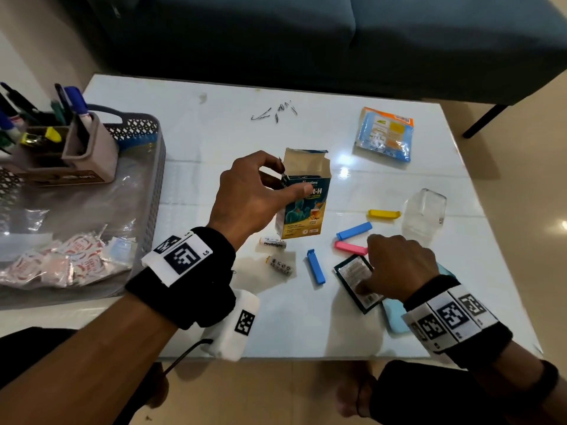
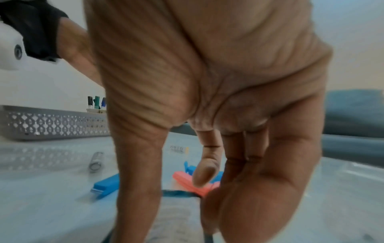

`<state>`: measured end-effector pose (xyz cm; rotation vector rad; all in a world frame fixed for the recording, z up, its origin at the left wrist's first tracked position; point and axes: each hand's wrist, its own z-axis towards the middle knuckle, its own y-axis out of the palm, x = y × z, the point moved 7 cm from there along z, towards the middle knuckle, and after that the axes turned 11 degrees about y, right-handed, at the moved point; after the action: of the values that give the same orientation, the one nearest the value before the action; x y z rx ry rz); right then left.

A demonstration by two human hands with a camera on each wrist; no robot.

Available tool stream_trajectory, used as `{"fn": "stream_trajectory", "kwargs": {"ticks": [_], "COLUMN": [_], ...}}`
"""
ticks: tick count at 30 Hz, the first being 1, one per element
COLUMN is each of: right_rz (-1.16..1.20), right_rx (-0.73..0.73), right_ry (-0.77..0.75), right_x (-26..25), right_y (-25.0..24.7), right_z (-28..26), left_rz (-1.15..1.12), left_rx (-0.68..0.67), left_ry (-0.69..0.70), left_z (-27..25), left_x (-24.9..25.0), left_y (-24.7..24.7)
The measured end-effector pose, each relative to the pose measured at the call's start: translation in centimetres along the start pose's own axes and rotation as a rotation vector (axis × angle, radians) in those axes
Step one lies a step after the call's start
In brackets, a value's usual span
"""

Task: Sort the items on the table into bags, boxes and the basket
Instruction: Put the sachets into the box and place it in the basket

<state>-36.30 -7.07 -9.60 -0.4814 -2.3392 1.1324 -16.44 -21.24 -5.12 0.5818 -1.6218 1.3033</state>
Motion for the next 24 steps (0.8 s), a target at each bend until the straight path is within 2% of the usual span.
{"fn": "stream_trajectory", "kwargs": {"ticks": [6,10,14,19,24], "right_rz": [0.034,0.157,0.321,0.671,0.946], "right_rx": [-0.065,-0.113,-0.128,-0.258,-0.200], "right_ry": [-0.022,-0.042,-0.097,-0.160,-0.211], "right_x": [-0.5,-0.7,-0.3,1.0,3.1], "right_y": [1.0,1.4,0.6,-1.8,-4.5], "right_z": [0.3,0.8,1.5,1.8,3.0], "left_rz": [-0.001,-0.006,-0.002,-0.014,-0.034], "left_rx": [-0.004,-0.004,-0.003,0.000,0.009], "left_ry": [0.000,-0.002,0.005,0.000,-0.014], "left_z": [0.0,0.0,0.0,-0.2,-0.4], "left_x": [-0.1,0.0,0.1,0.1,0.0], "left_y": [0.1,0.1,0.1,0.0,0.2]}}
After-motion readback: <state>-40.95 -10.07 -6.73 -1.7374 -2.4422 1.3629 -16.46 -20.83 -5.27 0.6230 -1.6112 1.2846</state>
